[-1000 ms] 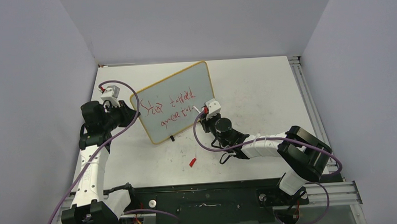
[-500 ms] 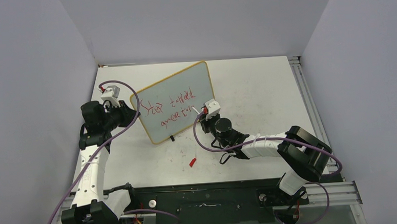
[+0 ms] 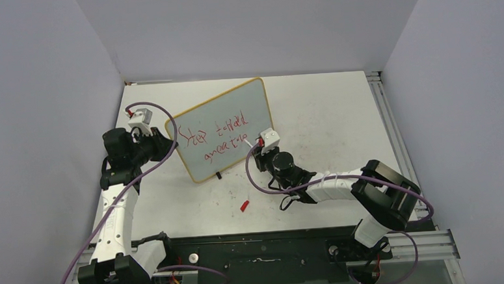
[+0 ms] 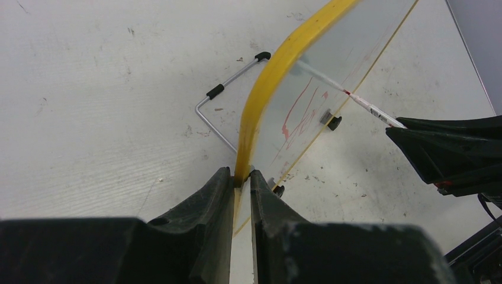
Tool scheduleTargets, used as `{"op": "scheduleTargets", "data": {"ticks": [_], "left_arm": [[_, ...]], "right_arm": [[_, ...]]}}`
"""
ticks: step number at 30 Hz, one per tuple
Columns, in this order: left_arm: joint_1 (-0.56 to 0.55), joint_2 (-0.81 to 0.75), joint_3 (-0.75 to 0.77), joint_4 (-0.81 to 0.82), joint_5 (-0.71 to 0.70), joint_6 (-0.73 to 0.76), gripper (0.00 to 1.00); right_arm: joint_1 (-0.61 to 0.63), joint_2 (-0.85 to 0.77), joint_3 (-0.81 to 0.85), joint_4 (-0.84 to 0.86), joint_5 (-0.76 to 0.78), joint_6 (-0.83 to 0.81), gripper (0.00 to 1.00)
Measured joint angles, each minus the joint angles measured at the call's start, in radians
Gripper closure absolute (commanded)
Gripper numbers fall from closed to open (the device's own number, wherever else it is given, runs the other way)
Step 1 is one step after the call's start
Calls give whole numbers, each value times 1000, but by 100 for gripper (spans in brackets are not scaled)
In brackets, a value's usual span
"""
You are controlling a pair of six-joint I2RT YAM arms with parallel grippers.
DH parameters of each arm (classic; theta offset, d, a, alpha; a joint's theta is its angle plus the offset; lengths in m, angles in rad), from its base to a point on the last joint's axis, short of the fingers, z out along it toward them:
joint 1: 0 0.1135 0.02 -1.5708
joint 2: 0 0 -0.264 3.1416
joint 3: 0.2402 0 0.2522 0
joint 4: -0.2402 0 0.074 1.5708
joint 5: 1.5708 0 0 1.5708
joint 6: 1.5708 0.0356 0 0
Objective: Write a sentence on the whiteboard
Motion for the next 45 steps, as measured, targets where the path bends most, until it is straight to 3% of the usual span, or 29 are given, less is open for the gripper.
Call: {"op": "scheduleTargets", "data": {"ticks": [20,32,45], "left_arm": [[0,0,0,0,0,0,100],[0,0,0,0,0,0,100],[0,0,0,0,0,0,100]], "right_arm": [[6,13,-21,-28,70,6,95],[4,-107,-49,-19,103,-7,95],[-14,-68,-12,-11,110,-28,95]]}}
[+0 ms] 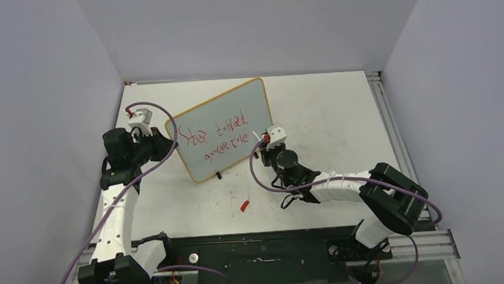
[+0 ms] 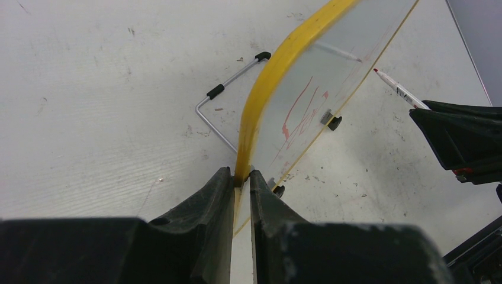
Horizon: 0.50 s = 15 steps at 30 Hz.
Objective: Write a sentence on the whiteboard
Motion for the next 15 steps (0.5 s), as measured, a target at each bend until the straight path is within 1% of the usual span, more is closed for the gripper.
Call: {"op": "scheduleTargets", "data": {"ticks": [15], "left_arm": [[0,0,0,0,0,0,100]], "right_arm": [[-7,51,16,0,-11,0,95]]}}
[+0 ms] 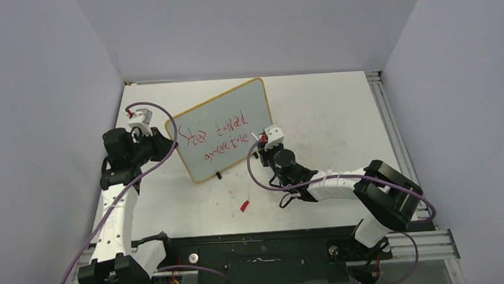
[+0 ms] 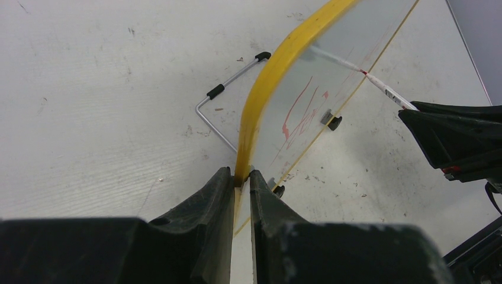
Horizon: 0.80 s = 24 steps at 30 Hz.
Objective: Write a sentence on the whiteboard
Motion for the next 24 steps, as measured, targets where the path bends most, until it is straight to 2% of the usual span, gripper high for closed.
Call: {"op": "scheduleTargets", "data": {"ticks": [24], "left_arm": [[0,0,0,0,0,0,100]], "right_arm": [[1,16,2,-1,-23,17,95]]}}
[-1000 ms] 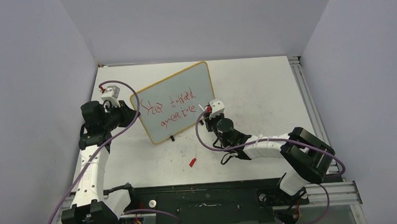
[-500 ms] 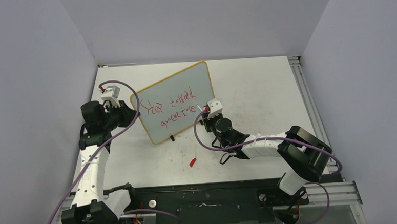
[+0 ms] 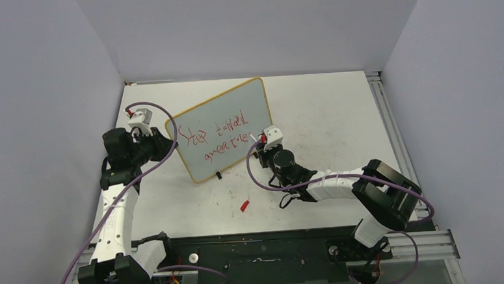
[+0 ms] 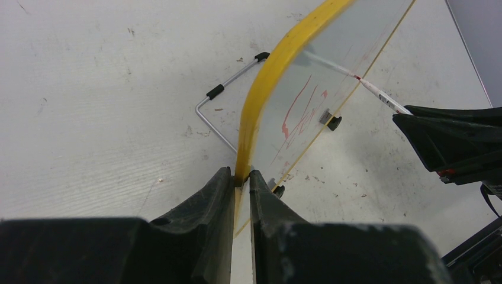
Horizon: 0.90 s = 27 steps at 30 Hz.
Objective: Write a sentence on the whiteboard
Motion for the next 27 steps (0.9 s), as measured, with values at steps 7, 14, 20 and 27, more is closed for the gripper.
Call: {"op": "scheduleTargets", "data": {"ticks": [7,14,20,27], "left_arm": [[0,0,0,0,0,0,100],[0,0,0,0,0,0,100],[0,0,0,0,0,0,100],[0,0,0,0,0,0,100]], "right_arm": [[0,1,-5,-5,-5,7,95],[0,5,-9,-10,-7,8,95],[0,5,-10,-21,10,18,95],[0,6,-10,-30,29,34,95]]}}
